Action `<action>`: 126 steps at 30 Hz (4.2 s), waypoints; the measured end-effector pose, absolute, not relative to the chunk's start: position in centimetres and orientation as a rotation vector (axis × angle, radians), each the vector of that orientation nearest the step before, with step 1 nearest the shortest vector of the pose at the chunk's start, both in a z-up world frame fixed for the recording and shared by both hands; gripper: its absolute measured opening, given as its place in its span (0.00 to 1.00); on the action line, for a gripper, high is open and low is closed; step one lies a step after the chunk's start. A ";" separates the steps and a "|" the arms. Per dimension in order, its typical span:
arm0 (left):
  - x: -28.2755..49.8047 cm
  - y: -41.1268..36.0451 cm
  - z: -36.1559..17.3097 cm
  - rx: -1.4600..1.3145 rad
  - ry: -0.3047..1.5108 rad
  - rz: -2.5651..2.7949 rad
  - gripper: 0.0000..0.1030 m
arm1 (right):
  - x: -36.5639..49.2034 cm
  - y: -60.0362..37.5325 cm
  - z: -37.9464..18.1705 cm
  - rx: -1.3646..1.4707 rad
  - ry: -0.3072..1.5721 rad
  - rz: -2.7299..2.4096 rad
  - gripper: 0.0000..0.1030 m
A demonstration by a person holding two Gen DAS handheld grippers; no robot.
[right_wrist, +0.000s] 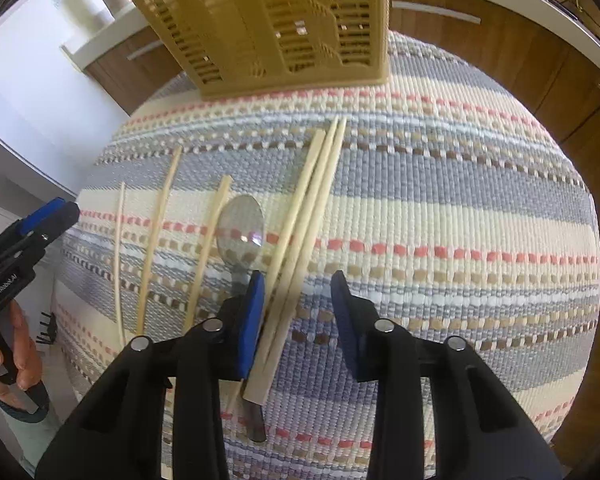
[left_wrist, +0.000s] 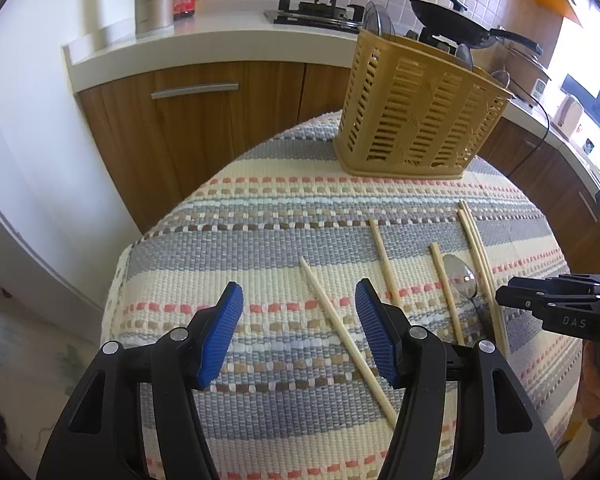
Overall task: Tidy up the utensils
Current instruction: 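Grasp a wooden chopstick with the left tool while the right grasps two chopsticks, then lift the chopsticks over the yellow basket and drop them in with both tools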
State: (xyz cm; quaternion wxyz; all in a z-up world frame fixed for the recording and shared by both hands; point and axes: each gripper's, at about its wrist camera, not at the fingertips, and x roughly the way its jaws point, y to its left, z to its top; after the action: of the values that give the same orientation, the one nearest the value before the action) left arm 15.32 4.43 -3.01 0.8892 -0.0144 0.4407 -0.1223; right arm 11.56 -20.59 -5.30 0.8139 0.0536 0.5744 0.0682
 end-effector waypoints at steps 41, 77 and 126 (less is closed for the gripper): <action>16.8 0.4 -6.2 0.178 1.075 -0.420 0.10 | 12.5 -22.9 -6.2 0.007 1.261 0.118 0.15; 16.7 -2.6 10.8 0.060 0.601 -0.502 0.04 | 15.4 -21.9 7.7 0.032 0.890 0.325 0.10; 25.8 -5.3 10.8 -0.161 0.081 -0.331 0.33 | 25.9 -26.3 9.7 0.018 0.294 0.214 0.11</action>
State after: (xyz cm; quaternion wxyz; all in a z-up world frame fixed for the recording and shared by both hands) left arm 25.84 -5.35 10.77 0.9823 -0.0800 0.0402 -0.1643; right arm 25.91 -26.28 9.70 0.9835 0.0090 0.1461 0.1063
